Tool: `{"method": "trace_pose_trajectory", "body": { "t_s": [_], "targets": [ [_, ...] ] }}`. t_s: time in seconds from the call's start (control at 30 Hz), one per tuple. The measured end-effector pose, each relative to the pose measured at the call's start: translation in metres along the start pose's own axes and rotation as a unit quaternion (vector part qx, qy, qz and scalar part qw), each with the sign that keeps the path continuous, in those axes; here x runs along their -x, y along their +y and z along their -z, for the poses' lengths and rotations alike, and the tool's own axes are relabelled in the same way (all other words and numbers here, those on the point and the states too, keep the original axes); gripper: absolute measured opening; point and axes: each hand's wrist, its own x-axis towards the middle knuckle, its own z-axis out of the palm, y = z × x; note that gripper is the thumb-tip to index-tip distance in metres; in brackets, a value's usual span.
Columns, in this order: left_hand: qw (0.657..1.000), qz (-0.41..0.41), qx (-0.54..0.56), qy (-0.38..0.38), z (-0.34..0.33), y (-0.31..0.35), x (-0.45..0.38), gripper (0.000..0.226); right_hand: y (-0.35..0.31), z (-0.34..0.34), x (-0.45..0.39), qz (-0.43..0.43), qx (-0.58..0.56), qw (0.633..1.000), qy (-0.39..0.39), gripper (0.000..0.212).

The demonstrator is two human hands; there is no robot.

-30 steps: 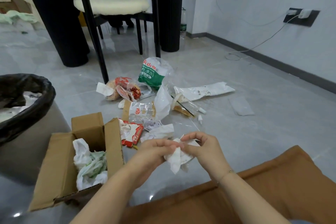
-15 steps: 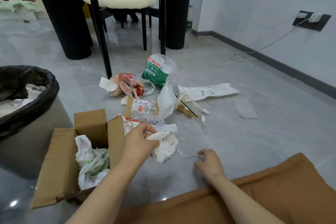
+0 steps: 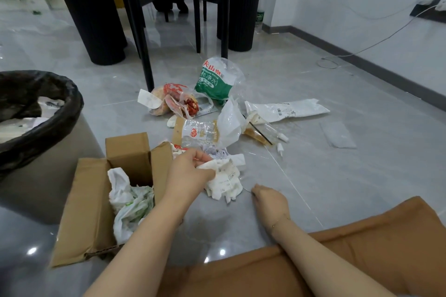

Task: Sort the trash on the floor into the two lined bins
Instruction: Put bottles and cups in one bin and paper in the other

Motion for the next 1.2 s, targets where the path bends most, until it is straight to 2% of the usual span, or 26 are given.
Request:
{"method": "trace_pose_trajectory", "body": {
  "t_s": [0.17,0.27,0.33,0.43,0.5,0.6,0.7,0.77,0.83,0.97,1.03,1.2],
  "targets": [
    [1.0,0.001,-0.006,-0.005,-0.003,-0.001,0.006,0.023,0.004,-0.001,0.007,0.012,0.0,1.0,0.006,0.021],
    [1.0,0.011,0.004,-0.002,-0.003,-0.004,0.009,0.022,0.009,0.002,0.018,0.055,-0.003,0.998,-0.008,0.021],
    [1.0,0.027,0.003,-0.001,-0.005,-0.008,0.01,0.022,0.012,0.012,0.026,0.09,-0.018,0.995,-0.025,0.03],
    [1.0,0.028,0.002,-0.008,-0.013,-0.01,0.01,0.025,0.012,0.049,0.032,0.123,-0.105,0.987,-0.007,0.042],
    [1.0,0.016,0.015,-0.011,-0.019,-0.007,0.01,0.027,0.007,0.085,0.036,0.115,-0.196,0.974,0.003,0.041],
    [1.0,-0.013,0.013,0.015,-0.02,-0.006,0.014,0.024,-0.001,0.132,0.058,0.119,-0.327,0.936,-0.042,0.038],
    [0.998,-0.041,-0.021,0.03,-0.016,-0.008,0.018,0.023,-0.004,0.16,0.087,0.133,-0.415,0.898,-0.055,0.031],
    [0.998,-0.05,-0.028,0.008,-0.016,-0.006,0.021,0.026,-0.006,0.165,0.094,0.138,-0.443,0.884,-0.051,0.027],
    [0.997,-0.06,-0.035,-0.031,-0.019,0.0,0.026,0.025,-0.008,0.163,0.091,0.128,-0.448,0.884,-0.029,0.025],
    [0.992,-0.083,-0.023,-0.097,-0.032,0.006,0.038,0.024,-0.006,0.155,0.078,0.075,-0.441,0.892,0.07,0.021],
    [0.991,-0.061,0.01,-0.12,-0.036,0.006,0.043,0.021,-0.003,0.154,0.075,0.079,-0.418,0.899,0.102,0.022],
    [0.972,0.02,0.155,-0.174,-0.037,0.013,0.05,0.009,0.003,0.149,0.076,0.139,-0.364,0.915,0.108,0.025]
  ]
}}
